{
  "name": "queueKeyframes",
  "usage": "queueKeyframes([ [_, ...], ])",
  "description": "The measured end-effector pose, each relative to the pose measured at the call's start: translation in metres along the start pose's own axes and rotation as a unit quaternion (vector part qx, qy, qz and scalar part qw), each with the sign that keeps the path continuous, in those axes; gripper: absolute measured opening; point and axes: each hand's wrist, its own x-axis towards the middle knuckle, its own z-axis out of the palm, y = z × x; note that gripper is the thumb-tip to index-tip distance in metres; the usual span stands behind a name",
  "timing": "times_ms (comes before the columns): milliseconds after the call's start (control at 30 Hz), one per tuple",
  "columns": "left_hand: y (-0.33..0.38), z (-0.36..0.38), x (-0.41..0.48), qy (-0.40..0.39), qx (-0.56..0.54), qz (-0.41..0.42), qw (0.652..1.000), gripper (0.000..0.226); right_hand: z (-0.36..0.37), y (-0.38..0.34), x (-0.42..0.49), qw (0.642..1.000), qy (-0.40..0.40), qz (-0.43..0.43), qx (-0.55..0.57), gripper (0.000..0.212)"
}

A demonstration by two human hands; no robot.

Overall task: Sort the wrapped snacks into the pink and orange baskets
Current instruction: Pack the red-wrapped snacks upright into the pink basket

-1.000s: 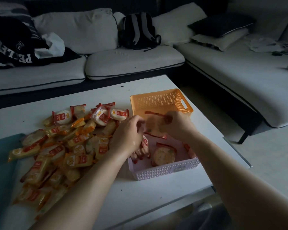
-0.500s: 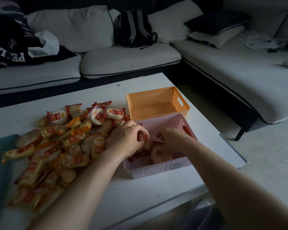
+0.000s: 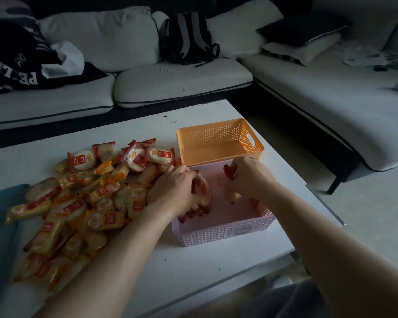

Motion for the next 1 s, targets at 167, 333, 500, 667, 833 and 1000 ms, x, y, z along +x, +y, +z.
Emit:
queueKeyframes([
  [167, 0.006, 0.002, -0.003, 0.021, 0.021, 0.017, 0.999, 0.043, 0.028, -0.016, 0.001, 0.978, -0.042, 0.079, 0.186, 0.032],
  [333, 0.01, 0.001, -0.005, 0.004, 0.02, 0.072, 0.997, 0.061, 0.018, -0.024, 0.009, 0.902, -0.121, 0.129, 0.394, 0.023],
  [500, 0.009, 0.003, -0.003, -0.031, 0.074, 0.056, 0.995, 0.057, -0.018, 0.005, 0.003, 0.998, 0.024, 0.04, 0.05, 0.017],
  [667, 0.017, 0.004, -0.003, -0.04, 0.084, 0.041, 0.995, 0.06, -0.029, 0.025, -0.018, 0.987, -0.052, 0.028, -0.152, 0.049],
  [833, 0.023, 0.003, -0.005, -0.033, 0.068, 0.024, 0.997, 0.059, -0.026, 0.02, -0.022, 0.974, -0.026, 0.03, -0.222, 0.044],
  [1000, 0.019, 0.002, -0.003, -0.033, 0.045, 0.024, 0.998, 0.06, -0.021, 0.022, -0.017, 0.983, 0.002, 0.014, -0.184, 0.027],
])
